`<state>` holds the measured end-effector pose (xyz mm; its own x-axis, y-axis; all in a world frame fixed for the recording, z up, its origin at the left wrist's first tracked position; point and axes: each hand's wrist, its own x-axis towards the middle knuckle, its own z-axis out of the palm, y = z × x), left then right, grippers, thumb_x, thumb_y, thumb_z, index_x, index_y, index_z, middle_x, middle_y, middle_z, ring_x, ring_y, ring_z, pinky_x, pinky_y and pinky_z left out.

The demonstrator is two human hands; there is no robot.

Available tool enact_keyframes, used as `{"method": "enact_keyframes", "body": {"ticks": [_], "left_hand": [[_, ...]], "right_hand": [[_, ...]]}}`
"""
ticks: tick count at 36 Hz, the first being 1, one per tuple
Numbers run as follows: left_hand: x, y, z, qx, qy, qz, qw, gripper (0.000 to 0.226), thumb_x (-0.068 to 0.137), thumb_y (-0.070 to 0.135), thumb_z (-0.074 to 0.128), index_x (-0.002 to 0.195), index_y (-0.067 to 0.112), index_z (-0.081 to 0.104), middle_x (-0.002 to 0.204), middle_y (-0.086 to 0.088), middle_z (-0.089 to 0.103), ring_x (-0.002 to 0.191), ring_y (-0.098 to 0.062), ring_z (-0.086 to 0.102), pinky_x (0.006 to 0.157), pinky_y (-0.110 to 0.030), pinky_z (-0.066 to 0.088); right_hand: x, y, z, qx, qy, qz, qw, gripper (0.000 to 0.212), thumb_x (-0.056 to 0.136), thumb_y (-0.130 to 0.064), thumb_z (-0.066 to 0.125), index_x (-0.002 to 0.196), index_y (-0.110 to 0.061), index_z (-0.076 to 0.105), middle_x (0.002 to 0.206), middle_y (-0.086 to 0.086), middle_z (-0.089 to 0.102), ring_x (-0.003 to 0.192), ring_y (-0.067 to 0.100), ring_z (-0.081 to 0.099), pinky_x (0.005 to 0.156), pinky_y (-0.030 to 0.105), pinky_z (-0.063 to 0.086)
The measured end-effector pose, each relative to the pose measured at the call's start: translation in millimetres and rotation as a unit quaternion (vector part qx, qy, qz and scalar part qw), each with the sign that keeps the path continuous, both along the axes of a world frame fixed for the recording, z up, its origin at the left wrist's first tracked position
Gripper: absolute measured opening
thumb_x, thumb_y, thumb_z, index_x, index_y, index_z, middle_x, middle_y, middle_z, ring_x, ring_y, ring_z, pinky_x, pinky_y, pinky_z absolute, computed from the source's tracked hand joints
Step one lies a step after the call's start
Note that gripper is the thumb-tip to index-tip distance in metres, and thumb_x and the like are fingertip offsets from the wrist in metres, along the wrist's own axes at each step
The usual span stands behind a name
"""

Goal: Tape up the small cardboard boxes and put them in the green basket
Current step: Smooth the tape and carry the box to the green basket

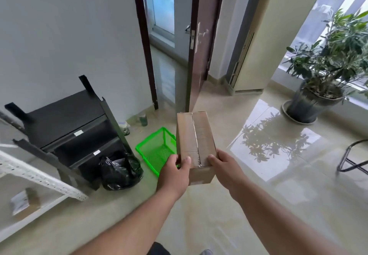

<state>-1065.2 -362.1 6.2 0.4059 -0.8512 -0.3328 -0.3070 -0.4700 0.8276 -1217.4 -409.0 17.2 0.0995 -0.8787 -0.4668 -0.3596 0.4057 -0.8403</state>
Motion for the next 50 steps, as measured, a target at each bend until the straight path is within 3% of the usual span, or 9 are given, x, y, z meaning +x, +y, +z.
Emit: {"method": "enact_keyframes", "body": {"ticks": [9,14,21,27,33,39,42,46,50], "left_hand": [[-17.9,-39.9,-15.6,0.019,0.002,0.051,0.999,0.024,0.098,0.041,0.055,0.107,0.020,0.062,0.098,0.011,0.062,0.091,-0.015,0.058,0.074,-0.024,0.037],[-9.8,-67.9,-29.6,0.028,0.011,0.078,0.996,0.027,0.098,0.041,0.055,0.111,0.019,0.063,0.102,0.009,0.064,0.092,-0.015,0.058,0.074,-0.024,0.037],[14.6,-117.4,-56.4,0.044,0.031,0.117,0.992,0.028,0.099,0.041,0.054,0.113,0.019,0.062,0.103,0.008,0.064,0.091,-0.016,0.057,0.074,-0.024,0.037],[35.8,-145.6,-70.6,0.064,0.034,0.139,0.988,0.029,0.099,0.041,0.054,0.115,0.018,0.061,0.103,0.008,0.062,0.092,-0.017,0.056,0.074,-0.025,0.037],[49.2,-166.3,-88.6,0.081,0.052,0.170,0.981,0.028,0.099,0.039,0.055,0.115,0.016,0.062,0.105,0.007,0.064,0.094,-0.016,0.058,0.075,-0.024,0.037],[61.8,-193.3,-118.0,0.120,0.057,0.211,0.968,0.029,0.100,0.040,0.054,0.116,0.016,0.060,0.111,0.002,0.066,0.098,-0.022,0.060,0.077,-0.026,0.040],[67.8,-203.7,-127.4,0.137,0.056,0.223,0.964,0.029,0.101,0.039,0.053,0.118,0.016,0.058,0.110,0.003,0.064,0.094,-0.019,0.056,0.076,-0.026,0.039],[80.8,-223.6,-149.7,0.160,0.055,0.252,0.953,0.032,0.102,0.039,0.051,0.120,0.013,0.059,0.117,-0.003,0.066,0.104,-0.025,0.061,0.080,-0.028,0.042],[96.2,-240.2,-171.4,0.170,0.064,0.280,0.942,0.031,0.101,0.037,0.052,0.121,0.014,0.059,0.118,-0.002,0.068,0.104,-0.025,0.063,0.083,-0.030,0.046]], "right_hand": [[-13.0,-56.3,-20.0,0.017,0.003,0.052,0.999,0.019,0.096,-0.023,0.055,0.102,-0.020,0.072,0.099,0.004,0.076,0.083,0.016,0.067,0.071,0.032,0.050],[-1.4,-91.5,-29.4,0.026,0.020,0.080,0.996,0.017,0.094,-0.025,0.056,0.099,-0.020,0.072,0.098,0.005,0.076,0.078,0.015,0.064,0.070,0.032,0.049],[32.0,-153.2,-46.1,0.033,0.050,0.129,0.990,0.019,0.096,-0.023,0.055,0.105,-0.024,0.072,0.100,0.000,0.076,0.088,0.018,0.067,0.074,0.031,0.050],[57.4,-188.1,-54.6,0.040,0.066,0.169,0.983,0.021,0.099,-0.019,0.052,0.108,-0.025,0.070,0.097,-0.002,0.074,0.079,0.012,0.062,0.063,0.023,0.046],[77.3,-220.7,-73.6,0.061,0.088,0.200,0.974,0.022,0.099,-0.018,0.054,0.111,-0.025,0.072,0.104,-0.001,0.075,0.099,0.021,0.068,0.079,0.030,0.052],[101.6,-261.4,-107.8,0.058,0.110,0.250,0.960,0.027,0.097,-0.014,0.057,0.118,-0.022,0.072,0.106,-0.002,0.076,0.102,0.023,0.069,0.092,0.038,0.054],[111.8,-276.9,-127.4,0.062,0.119,0.268,0.954,0.026,0.097,-0.013,0.058,0.119,-0.020,0.071,0.109,0.000,0.076,0.103,0.024,0.069,0.093,0.038,0.053],[133.3,-305.0,-163.7,0.067,0.140,0.316,0.936,0.035,0.095,-0.023,0.059,0.128,-0.022,0.068,0.114,-0.001,0.074,0.106,0.023,0.068,0.093,0.035,0.053],[157.3,-326.5,-190.0,0.073,0.144,0.341,0.926,0.031,0.097,-0.020,0.059,0.127,-0.021,0.068,0.114,0.002,0.074,0.106,0.025,0.067,0.091,0.033,0.052]]}}
